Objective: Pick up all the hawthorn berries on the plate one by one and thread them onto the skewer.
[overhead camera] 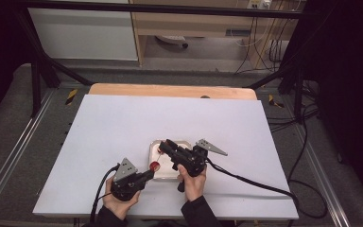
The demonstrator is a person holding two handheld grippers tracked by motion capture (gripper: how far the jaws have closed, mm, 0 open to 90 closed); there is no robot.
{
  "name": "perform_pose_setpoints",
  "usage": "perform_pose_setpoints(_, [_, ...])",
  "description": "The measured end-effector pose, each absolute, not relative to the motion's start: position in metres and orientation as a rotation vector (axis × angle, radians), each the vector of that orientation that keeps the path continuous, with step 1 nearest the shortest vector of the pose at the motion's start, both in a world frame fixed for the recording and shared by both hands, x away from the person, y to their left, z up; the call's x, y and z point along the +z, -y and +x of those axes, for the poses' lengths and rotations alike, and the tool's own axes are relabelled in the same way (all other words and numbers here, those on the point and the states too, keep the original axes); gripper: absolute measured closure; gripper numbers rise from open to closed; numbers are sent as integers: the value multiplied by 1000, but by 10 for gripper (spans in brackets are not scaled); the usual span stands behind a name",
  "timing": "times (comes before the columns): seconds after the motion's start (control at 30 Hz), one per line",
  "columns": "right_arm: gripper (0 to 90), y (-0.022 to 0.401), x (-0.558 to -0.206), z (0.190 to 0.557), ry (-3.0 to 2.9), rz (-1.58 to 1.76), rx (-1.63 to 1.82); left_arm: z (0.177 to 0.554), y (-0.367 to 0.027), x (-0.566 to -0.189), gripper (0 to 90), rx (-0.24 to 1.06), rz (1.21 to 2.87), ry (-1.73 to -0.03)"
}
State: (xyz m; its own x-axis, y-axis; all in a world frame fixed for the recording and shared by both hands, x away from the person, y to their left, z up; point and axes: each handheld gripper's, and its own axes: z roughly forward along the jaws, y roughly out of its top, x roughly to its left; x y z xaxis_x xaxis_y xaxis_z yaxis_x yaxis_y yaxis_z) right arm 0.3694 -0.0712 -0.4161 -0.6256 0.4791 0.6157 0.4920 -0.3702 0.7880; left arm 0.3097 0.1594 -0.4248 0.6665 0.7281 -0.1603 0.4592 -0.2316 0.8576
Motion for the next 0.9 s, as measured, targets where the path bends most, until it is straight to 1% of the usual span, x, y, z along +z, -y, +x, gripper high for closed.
perform_pose_setpoints(0.1, [621,70,-417,368,1755,-1358,-2207,309,-160,-423,890,345,1873,-918])
perform_pose_setpoints(0.13, [621,69,-418,369,1765,-1352,-2170,308,-160,-421,890,354,1852,-906])
perform_pose_setpoints(0.17, [621,66,-422,370,1779,-1320,-2101,310,-157,-415,889,375,1872,-922])
perform_pose_setpoints(0.2, [621,59,-431,366,1759,-1306,-2115,310,-157,-415,889,375,1872,-922])
perform_pose_setpoints(0.23, [621,58,-431,362,1756,-1319,-2160,311,-158,-416,889,381,1866,-920])
perform_pose_setpoints(0.33, [617,52,-434,362,1766,-1317,-2164,311,-162,-418,889,382,1873,-938])
perform_pose_setpoints(0.37, [613,52,-434,362,1761,-1324,-2163,312,-163,-418,889,355,1875,-942])
perform_pose_setpoints(0.4, [613,52,-434,362,1761,-1324,-2163,312,-163,-418,889,355,1875,-942])
perform_pose_setpoints(0.43, [525,52,-433,362,1776,-1333,-2161,313,-163,-418,888,358,1882,-939])
perform_pose_setpoints(0.47, [472,53,-433,363,1789,-1346,-2164,313,-163,-418,888,359,1877,-931])
perform_pose_setpoints(0.53, [410,57,-428,363,1850,-1338,-2166,314,-166,-418,887,367,1876,-927])
perform_pose_setpoints(0.63, [292,67,-421,366,1920,-1338,-2161,317,-171,-419,886,369,1879,-929])
perform_pose_setpoints(0.8, [155,88,-415,371,2161,-1358,-2061,320,-176,-420,884,371,1890,-906])
perform_pose_setpoints(0.87, [127,94,-414,373,2278,-1342,-1998,321,-181,-420,883,379,1895,-894])
perform_pose_setpoints(0.9, [127,94,-414,373,2278,-1342,-1998,321,-181,-420,882,379,1895,-894])
